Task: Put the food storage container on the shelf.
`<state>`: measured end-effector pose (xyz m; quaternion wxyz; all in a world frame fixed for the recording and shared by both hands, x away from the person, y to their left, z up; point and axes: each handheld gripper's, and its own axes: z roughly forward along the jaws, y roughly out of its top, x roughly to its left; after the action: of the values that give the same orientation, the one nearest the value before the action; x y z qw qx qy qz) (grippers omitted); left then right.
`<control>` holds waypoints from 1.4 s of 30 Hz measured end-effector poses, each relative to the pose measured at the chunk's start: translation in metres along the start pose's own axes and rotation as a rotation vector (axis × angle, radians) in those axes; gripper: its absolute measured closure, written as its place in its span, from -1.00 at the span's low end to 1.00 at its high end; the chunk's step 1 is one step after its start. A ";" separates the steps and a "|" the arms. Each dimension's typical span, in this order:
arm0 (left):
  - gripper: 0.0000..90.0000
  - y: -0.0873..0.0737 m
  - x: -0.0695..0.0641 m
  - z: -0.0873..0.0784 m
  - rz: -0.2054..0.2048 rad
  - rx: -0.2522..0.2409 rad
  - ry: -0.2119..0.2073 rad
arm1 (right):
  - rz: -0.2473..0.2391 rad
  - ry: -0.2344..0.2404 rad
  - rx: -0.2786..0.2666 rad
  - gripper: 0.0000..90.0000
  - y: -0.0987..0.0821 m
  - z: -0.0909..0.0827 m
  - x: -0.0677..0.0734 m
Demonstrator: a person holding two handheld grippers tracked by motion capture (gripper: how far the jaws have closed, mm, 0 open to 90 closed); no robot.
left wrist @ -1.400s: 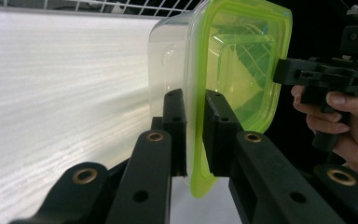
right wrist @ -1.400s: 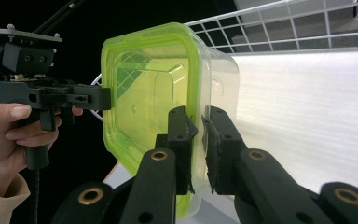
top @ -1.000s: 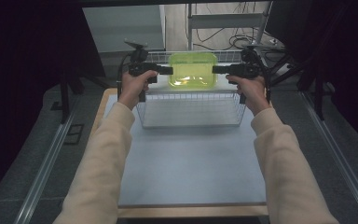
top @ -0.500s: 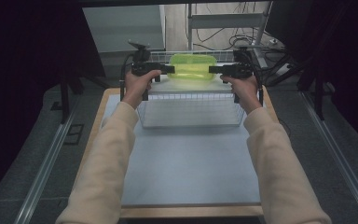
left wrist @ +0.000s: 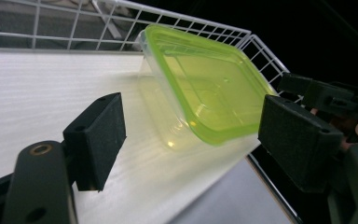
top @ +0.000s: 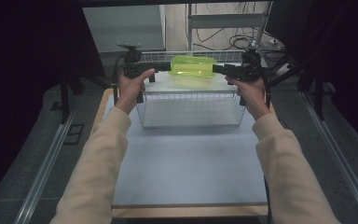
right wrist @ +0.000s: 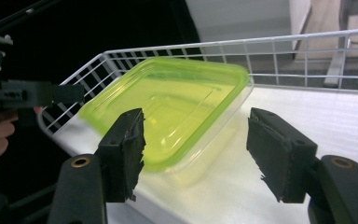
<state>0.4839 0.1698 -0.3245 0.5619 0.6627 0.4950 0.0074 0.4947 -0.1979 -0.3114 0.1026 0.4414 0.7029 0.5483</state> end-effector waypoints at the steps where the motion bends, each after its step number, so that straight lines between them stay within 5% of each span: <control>1: -0.50 -0.004 -0.003 -0.007 0.012 -0.001 0.005 | -0.016 0.005 0.009 -0.21 -0.002 -0.004 0.001; 6: -0.50 -0.027 -0.016 -0.028 0.089 0.025 0.005 | -0.107 0.044 0.032 -0.26 -0.022 -0.029 0.010; 11: -0.50 -0.066 -0.037 -0.046 0.188 0.042 0.014 | -0.145 0.091 0.031 -0.27 -0.046 -0.050 0.018; 18: -0.49 -0.108 -0.051 -0.059 0.207 0.044 -0.018 | -0.182 0.148 0.038 -0.28 -0.083 -0.069 0.029; 21: -0.49 -0.141 -0.057 -0.065 0.220 0.048 -0.034 | -0.219 0.167 0.029 -0.28 -0.109 -0.078 0.034; 25: -0.48 -0.173 -0.056 -0.066 0.221 0.069 -0.070 | -0.193 0.204 0.041 -0.28 -0.138 -0.086 0.031; 31: -0.48 -0.213 -0.047 -0.065 0.219 0.092 -0.073 | -0.202 0.193 0.082 -0.29 -0.184 -0.093 0.023; 42: -0.46 -0.237 -0.039 -0.054 0.205 0.139 -0.042 | -0.208 0.174 0.141 -0.30 -0.218 -0.094 0.014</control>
<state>0.2807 0.1549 -0.4617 0.5213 0.7472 0.4120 0.0166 0.3173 -0.2533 -0.4588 0.0662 0.3231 0.7877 0.5203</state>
